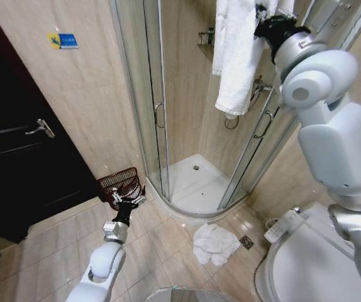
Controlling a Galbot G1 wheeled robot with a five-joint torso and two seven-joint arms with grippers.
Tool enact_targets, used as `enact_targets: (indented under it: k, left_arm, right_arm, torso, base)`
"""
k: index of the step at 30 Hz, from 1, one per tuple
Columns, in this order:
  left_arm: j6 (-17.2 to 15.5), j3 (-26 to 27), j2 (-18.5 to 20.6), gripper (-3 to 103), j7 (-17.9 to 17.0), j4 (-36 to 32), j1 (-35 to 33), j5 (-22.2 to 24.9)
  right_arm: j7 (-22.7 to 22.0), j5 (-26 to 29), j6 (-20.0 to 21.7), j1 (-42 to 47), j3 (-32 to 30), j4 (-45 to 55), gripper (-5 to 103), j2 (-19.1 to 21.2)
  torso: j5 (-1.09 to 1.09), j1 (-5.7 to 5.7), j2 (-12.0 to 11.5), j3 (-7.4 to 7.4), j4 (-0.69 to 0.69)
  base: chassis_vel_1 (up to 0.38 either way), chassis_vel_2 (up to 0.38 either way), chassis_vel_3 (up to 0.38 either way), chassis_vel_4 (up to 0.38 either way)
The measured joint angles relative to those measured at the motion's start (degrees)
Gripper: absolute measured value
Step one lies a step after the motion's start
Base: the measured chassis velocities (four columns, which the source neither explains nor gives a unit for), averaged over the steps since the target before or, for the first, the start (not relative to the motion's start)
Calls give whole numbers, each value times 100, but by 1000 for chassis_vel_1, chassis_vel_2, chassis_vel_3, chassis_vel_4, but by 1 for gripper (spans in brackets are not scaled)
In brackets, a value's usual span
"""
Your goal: Discard the used towel into the hamper.
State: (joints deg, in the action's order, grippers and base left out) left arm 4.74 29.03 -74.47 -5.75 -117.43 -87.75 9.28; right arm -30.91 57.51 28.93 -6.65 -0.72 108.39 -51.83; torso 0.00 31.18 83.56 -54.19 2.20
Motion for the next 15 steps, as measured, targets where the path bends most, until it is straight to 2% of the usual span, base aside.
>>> enact_targets:
  k: [15]
  left_arm:
    - [-19,-4,152,100,12,-20,55,76]
  right_arm:
    - [-119,237,-20,635,-219,410,5,246]
  torso:
    - [-1,0,0,1,0]
  base:
    - [0,0,0,0]
